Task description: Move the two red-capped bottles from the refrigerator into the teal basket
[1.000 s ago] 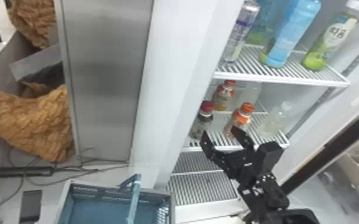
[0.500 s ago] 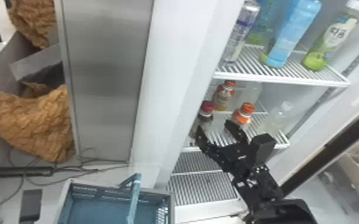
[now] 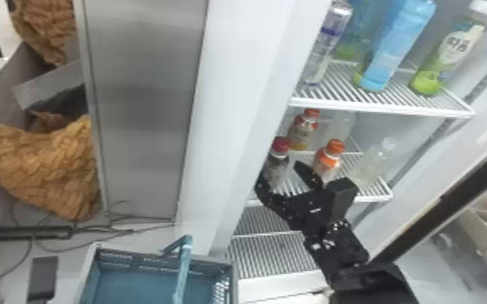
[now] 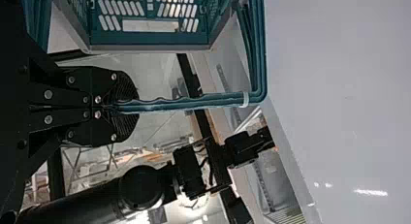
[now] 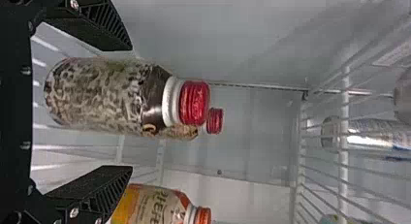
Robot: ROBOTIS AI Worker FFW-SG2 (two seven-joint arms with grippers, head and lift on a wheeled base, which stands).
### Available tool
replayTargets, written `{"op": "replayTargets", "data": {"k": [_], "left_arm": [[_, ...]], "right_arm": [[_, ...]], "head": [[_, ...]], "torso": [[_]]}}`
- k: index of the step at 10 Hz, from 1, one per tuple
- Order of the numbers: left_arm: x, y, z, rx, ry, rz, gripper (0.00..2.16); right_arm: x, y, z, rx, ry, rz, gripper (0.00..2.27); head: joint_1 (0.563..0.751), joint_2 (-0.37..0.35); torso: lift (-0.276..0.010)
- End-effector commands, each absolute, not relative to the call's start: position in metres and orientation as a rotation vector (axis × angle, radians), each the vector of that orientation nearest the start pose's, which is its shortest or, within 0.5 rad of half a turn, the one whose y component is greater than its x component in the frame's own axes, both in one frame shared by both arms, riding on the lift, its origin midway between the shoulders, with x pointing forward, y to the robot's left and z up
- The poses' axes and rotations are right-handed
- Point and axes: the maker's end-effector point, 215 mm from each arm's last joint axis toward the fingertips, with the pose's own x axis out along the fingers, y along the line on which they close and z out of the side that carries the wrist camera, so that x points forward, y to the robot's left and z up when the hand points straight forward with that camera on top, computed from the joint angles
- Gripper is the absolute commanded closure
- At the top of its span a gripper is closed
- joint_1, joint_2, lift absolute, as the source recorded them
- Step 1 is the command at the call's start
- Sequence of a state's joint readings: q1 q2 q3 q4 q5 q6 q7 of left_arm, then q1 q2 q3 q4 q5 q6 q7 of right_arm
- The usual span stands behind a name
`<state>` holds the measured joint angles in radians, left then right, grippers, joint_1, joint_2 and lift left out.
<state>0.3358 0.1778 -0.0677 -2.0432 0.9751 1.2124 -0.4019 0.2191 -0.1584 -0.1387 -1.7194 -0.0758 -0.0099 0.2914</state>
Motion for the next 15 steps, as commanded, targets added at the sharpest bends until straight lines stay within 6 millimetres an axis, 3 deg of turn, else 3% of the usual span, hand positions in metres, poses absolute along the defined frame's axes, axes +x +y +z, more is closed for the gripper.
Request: {"op": "replayTargets", "data": {"k": [1,4,6,9,12,15], "left_arm": [[0.273,-0.020,-0.408,-0.840,0.961,-1.008,1.17],[0.272,-0.021,-0.410,-0.836,0.967,-1.007,1.17],[0.271,-0.022,-0.411,-0.834,0.973,-1.010,1.17],[0.269,-0.022,-0.412,-0.834,0.980,-1.012,1.17],[0.269,-0.021,-0.413,-0.839,0.982,-1.007,1.17],[0.270,-0.019,-0.413,-0.843,0.979,-1.000,1.17]], "right_arm": [[0.527,-0.282,-0.373,-0.097,0.068,0.194,0.13],[0.535,-0.271,-0.374,-0.101,0.066,0.183,0.20],[0.535,-0.270,-0.375,-0.087,0.076,0.172,0.80],[0.518,-0.276,-0.354,-0.091,0.042,0.126,0.84],[0.499,-0.294,-0.332,-0.102,0.008,0.088,0.84],[0.467,-0.301,-0.306,-0.106,0.001,0.077,0.84]], "head": [[0.695,-0.350],[0.695,-0.350],[0.695,-0.350],[0.695,-0.350],[0.695,-0.350],[0.695,-0.350]], "torso": [[-0.224],[-0.224],[-0.224],[-0.224],[-0.224],[-0.224]]}}
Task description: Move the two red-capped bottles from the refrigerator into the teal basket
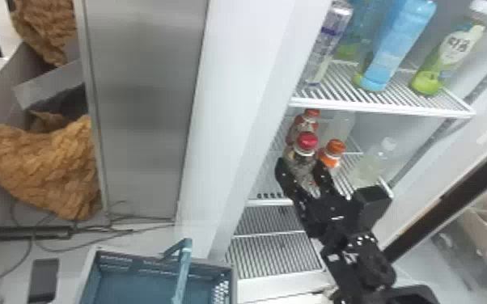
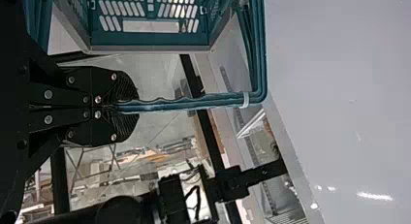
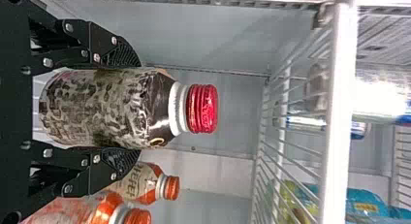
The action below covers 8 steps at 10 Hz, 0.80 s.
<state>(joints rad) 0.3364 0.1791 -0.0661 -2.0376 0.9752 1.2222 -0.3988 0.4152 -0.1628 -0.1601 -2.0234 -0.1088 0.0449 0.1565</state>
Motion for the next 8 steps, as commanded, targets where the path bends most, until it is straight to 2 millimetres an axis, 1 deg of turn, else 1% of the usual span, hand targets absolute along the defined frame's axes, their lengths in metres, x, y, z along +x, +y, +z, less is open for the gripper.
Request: {"op": "replayTargets", "data": {"k": [1,3,5,8], "left_arm": [[0.269,-0.019,-0.414,-0.844,0.981,-0.999,1.17],[0.269,-0.018,-0.414,-0.848,0.979,-0.997,1.17],[0.270,-0.016,-0.414,-0.849,0.977,-0.992,1.17],[0.269,-0.015,-0.415,-0.855,0.975,-0.988,1.17]], "right_arm": [[0.457,-0.304,-0.304,-0.099,0.018,0.072,0.84],[0.437,-0.304,-0.294,-0.102,0.046,0.075,0.84],[0.417,-0.297,-0.291,-0.086,0.106,0.089,0.84],[0.387,-0.302,-0.312,-0.096,0.279,0.096,0.83]], "head": [[0.695,-0.350],[0.695,-0.350],[0.695,-0.350],[0.695,-0.350]], "torso": [[-0.224],[-0.224],[-0.224],[-0.224]]}}
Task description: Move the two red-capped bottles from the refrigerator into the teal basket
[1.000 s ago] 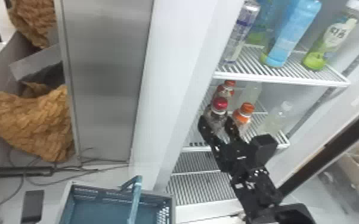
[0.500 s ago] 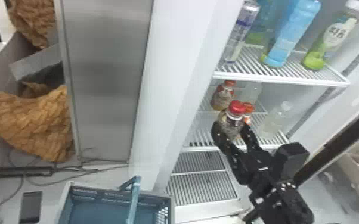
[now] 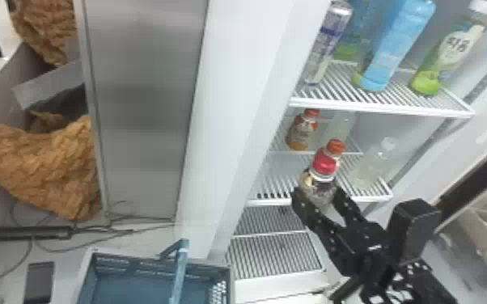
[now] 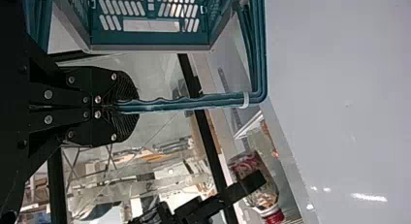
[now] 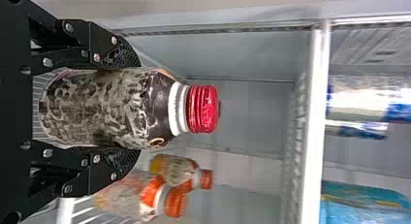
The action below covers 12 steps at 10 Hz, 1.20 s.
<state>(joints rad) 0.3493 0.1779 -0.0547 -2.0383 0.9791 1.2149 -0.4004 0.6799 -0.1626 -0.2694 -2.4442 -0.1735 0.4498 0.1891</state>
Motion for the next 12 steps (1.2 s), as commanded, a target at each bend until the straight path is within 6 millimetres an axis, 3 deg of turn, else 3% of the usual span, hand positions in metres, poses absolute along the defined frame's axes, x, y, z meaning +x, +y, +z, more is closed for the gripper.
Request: {"op": "replayTargets", "data": {"k": [1,4,6,9,12], "left_arm": [[0.269,-0.015,-0.415,-0.855,0.975,-0.988,1.17],[0.270,-0.015,-0.415,-0.854,0.972,-0.988,1.17],[0.271,-0.017,-0.414,-0.849,0.970,-0.992,1.17],[0.272,-0.017,-0.414,-0.840,0.971,-0.994,1.17],[0.271,-0.017,-0.417,-0.834,0.980,-0.991,1.17]], "right_arm": [[0.376,-0.308,-0.327,-0.084,0.349,0.087,0.83],[0.351,-0.314,-0.368,-0.058,0.540,0.108,0.83],[0.340,-0.308,-0.406,-0.002,0.676,0.166,0.83],[0.330,-0.274,-0.427,0.025,0.750,0.254,0.83],[0.320,-0.217,-0.433,0.078,0.784,0.391,0.83]], "head": [[0.695,-0.350],[0.695,-0.350],[0.695,-0.350],[0.695,-0.350],[0.695,-0.350]], "torso": [[-0.224],[-0.224],[-0.224],[-0.224],[-0.224]]}}
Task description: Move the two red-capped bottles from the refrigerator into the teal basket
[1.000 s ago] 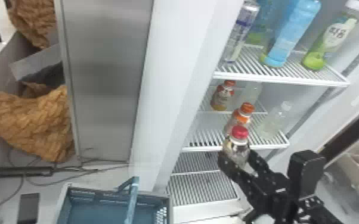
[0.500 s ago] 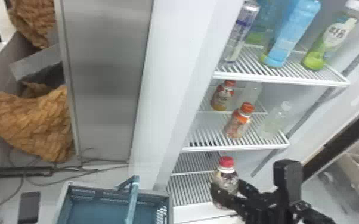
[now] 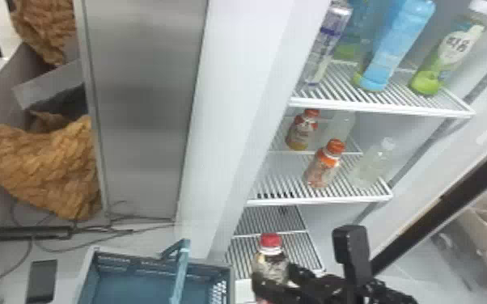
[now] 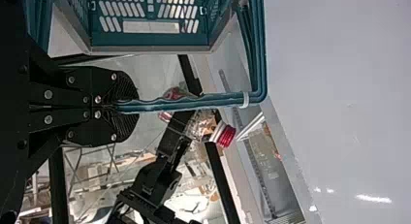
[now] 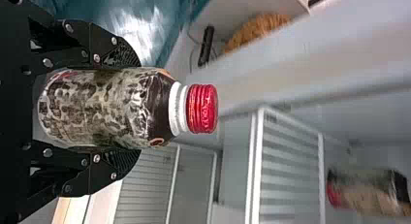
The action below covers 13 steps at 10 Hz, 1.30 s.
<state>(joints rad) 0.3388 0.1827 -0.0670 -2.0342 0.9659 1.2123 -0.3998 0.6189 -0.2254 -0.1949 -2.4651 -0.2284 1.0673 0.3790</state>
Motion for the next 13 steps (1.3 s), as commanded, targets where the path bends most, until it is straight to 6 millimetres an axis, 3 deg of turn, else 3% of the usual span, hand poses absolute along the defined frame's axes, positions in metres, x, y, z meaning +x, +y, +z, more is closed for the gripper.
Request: {"op": "replayTargets", "data": {"k": [1,4,6,8,11,13], "left_arm": [[0.271,-0.017,-0.418,-0.832,0.981,-0.992,1.17],[0.270,-0.018,-0.418,-0.830,0.984,-0.995,1.17],[0.271,-0.018,-0.418,-0.829,0.982,-0.996,1.17],[0.271,-0.019,-0.416,-0.833,0.980,-0.999,1.17],[0.271,-0.017,-0.418,-0.837,0.982,-0.993,1.17],[0.271,-0.017,-0.417,-0.837,0.980,-0.993,1.17]], "right_arm": [[0.318,-0.203,-0.432,0.091,0.784,0.421,0.83],[0.306,-0.154,-0.444,0.137,0.821,0.534,0.83],[0.305,-0.139,-0.454,0.158,0.842,0.573,0.83],[0.306,-0.132,-0.462,0.177,0.858,0.597,0.83],[0.324,-0.132,-0.446,0.159,0.761,0.605,0.27],[0.336,-0.141,-0.430,0.127,0.693,0.579,0.13]], "head": [[0.695,-0.350],[0.695,-0.350],[0.695,-0.342],[0.695,-0.320],[0.695,-0.296],[0.695,-0.292]], "torso": [[-0.224],[-0.224],[-0.224],[-0.224],[-0.224],[-0.224]]}}
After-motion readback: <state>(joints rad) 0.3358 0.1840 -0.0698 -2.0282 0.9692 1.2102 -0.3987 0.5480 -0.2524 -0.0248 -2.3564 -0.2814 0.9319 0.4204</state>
